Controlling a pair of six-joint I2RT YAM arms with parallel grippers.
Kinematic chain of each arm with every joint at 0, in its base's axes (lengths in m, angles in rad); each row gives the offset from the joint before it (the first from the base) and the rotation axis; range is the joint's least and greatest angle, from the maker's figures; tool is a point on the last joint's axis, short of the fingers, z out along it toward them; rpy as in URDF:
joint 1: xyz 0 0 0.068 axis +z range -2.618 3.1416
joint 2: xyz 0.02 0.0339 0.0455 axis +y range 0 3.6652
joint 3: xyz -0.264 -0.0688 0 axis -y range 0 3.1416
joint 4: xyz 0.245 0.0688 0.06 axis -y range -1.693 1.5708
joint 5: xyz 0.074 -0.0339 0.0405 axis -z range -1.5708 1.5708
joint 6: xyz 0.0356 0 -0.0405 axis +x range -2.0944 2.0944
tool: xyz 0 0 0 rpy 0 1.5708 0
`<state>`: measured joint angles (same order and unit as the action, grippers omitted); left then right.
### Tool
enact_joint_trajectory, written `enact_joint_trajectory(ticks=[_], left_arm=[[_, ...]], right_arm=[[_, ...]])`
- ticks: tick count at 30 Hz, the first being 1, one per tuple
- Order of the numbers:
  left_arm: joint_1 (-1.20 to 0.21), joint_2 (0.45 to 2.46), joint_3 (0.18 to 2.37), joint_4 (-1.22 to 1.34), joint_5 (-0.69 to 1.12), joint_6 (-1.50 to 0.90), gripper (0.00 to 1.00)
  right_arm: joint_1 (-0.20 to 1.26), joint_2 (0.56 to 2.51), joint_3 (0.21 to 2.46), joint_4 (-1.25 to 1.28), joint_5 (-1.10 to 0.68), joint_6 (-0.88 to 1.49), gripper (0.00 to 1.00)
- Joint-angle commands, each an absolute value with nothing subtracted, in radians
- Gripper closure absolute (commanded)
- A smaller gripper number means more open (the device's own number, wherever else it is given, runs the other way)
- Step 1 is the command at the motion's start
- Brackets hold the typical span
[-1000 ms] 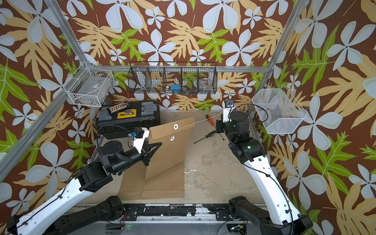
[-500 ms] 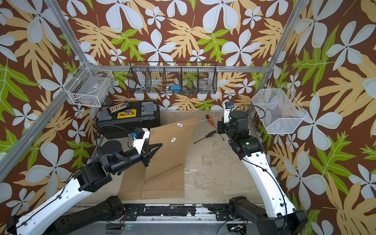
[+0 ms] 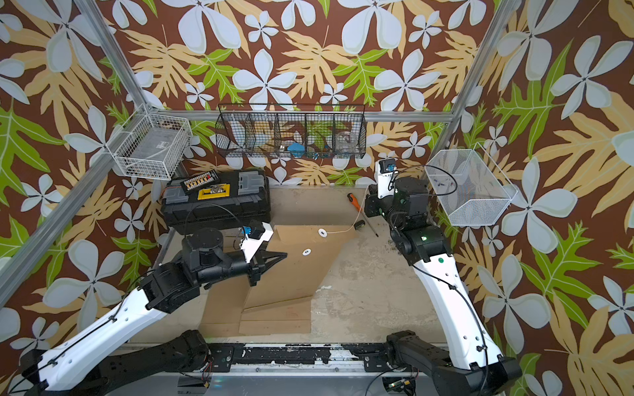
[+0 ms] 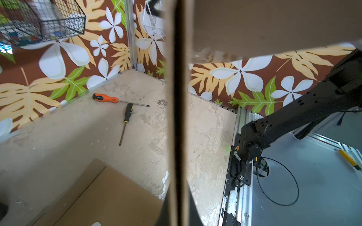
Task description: Open the file bag
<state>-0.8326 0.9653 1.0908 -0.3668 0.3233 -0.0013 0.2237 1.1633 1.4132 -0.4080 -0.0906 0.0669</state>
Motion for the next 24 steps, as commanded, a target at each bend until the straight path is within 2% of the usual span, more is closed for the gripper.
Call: enact_joint_trajectory(ticks=[1,9,17,24], left_arm=[[-0.839,0.994,1.112,-0.417,0.354,0.056,1.00],[-0.876,1.059,1.147,-0.478,0.257,0.119,1.00],[-0.906,1.122,1.206,-0.502,0.184,0.158,1.00],[-0.947,1.173,1.234,-0.529,0.111,0.188,1.00]], right_arm=[[0.226,1.174,1.469,-0.361,-0.210,0.066,1.00],[0.225,1.209,1.597,-0.329,-0.380,0.130,1.00],[0.227,1.200,1.591,-0.262,-0.631,0.198,1.00],[0.227,1.173,1.601,-0.210,-0.724,0.258,1.00]])
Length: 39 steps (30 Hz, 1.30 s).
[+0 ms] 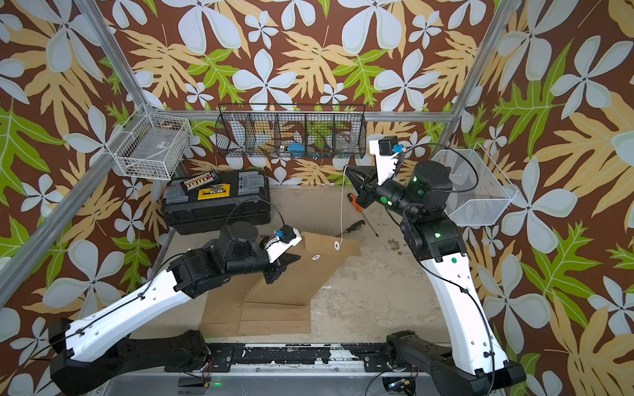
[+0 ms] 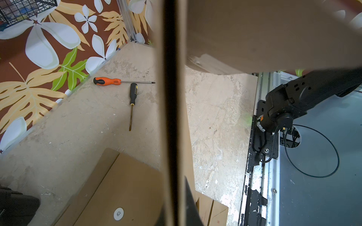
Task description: Open the file bag
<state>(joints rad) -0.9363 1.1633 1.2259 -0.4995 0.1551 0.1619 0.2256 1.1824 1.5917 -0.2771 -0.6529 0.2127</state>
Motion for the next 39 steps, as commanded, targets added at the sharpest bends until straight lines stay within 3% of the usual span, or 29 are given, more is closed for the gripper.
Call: enact_joint_trajectory(ticks=[1,17,28,39], left_arm=[[-0.951,1.178,1.237,-0.531,0.102,0.190,1.00],[-0.983,1.212,1.270,-0.530,-0.038,0.188,1.00],[-0.968,1.107,1.255,-0.329,-0.300,0.090,1.00],[-0.955,1.050,1.228,-0.204,-0.441,0.078,1.00]], right_arm=[[0.227,1.168,1.605,-0.202,-0.734,0.267,1.00],[0.227,1.099,1.580,-0.151,-0.845,0.319,1.00],[0.227,0.899,1.373,-0.122,-0.814,0.295,1.00],[0.227,0.771,1.198,-0.071,-0.967,0.313,1.00]])
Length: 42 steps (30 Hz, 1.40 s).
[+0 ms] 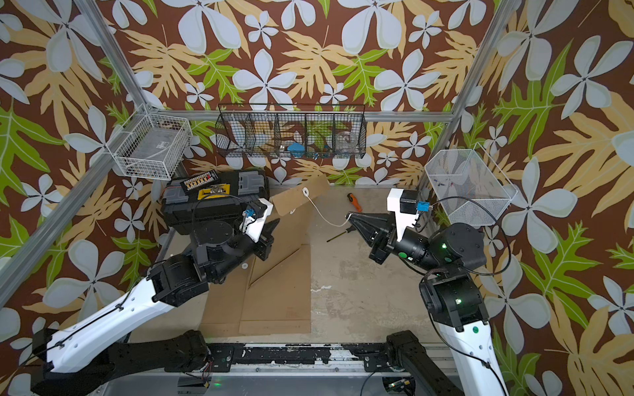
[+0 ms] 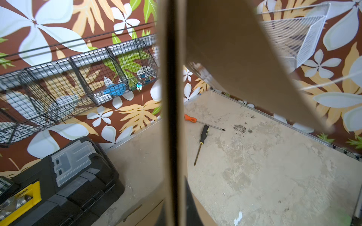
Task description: Open the file bag
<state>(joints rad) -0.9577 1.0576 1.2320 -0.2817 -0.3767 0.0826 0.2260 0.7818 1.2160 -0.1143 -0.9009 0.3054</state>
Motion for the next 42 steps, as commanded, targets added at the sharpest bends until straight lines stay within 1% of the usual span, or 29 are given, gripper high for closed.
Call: enact_joint_trajectory(ticks=[1,12,22,32,35,42], left_arm=[[-0.955,1.046,1.227,-0.196,-0.449,0.077,1.00],[-0.954,0.963,1.210,-0.100,-0.528,0.057,1.00],[-0.956,0.893,1.206,-0.068,-0.582,0.048,1.00],[-0.955,0.849,1.202,-0.053,-0.589,0.036,1.00],[-0.956,0.839,1.199,-0.050,-0.578,0.032,1.00],[-0.955,0.816,1.197,-0.054,-0.557,0.026,1.00]], right_arm=[[0.227,0.766,1.188,-0.069,-0.980,0.313,1.00],[0.227,0.729,1.125,-0.135,-0.981,0.263,1.00],[0.227,0.720,1.098,-0.181,-0.959,0.226,1.00],[0.227,0.717,1.059,-0.218,-0.935,0.195,1.00],[0.227,0.721,1.052,-0.240,-0.883,0.180,1.00],[0.227,0.742,1.059,-0.307,-0.680,0.166,1.00]])
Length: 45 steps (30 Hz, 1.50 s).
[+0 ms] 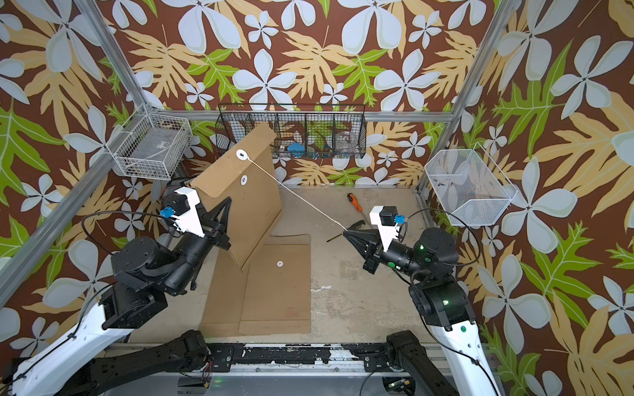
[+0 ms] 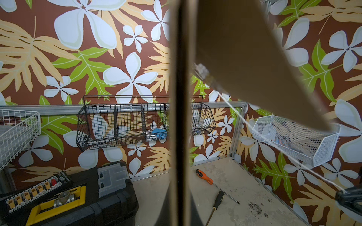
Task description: Open the file bag
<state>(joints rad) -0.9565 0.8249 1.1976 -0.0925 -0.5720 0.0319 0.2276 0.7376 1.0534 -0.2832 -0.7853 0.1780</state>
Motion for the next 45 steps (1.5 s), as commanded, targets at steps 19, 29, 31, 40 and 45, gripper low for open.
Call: enact_joint_trajectory(ticks=[19,29,31,40,45], left_arm=[[-0.955,0.784,1.166,-0.132,-0.430,-0.001,1.00],[-0.950,0.846,1.186,-0.187,-0.361,-0.044,1.00],[-0.937,0.865,1.196,-0.197,-0.326,-0.055,1.00],[-0.819,0.944,1.209,-0.203,-0.073,-0.133,1.00],[-0.807,0.950,1.207,-0.206,-0.032,-0.142,1.00]], right_arm=[[0.227,0.799,1.052,-0.327,-0.482,0.197,0.99],[0.227,0.828,1.011,-0.347,-0.486,0.179,0.94],[0.227,0.838,1.006,-0.350,-0.526,0.167,0.91],[0.227,0.922,0.992,-0.433,-0.321,0.196,0.16],[0.227,0.960,1.034,-0.506,-0.147,0.185,0.09]])
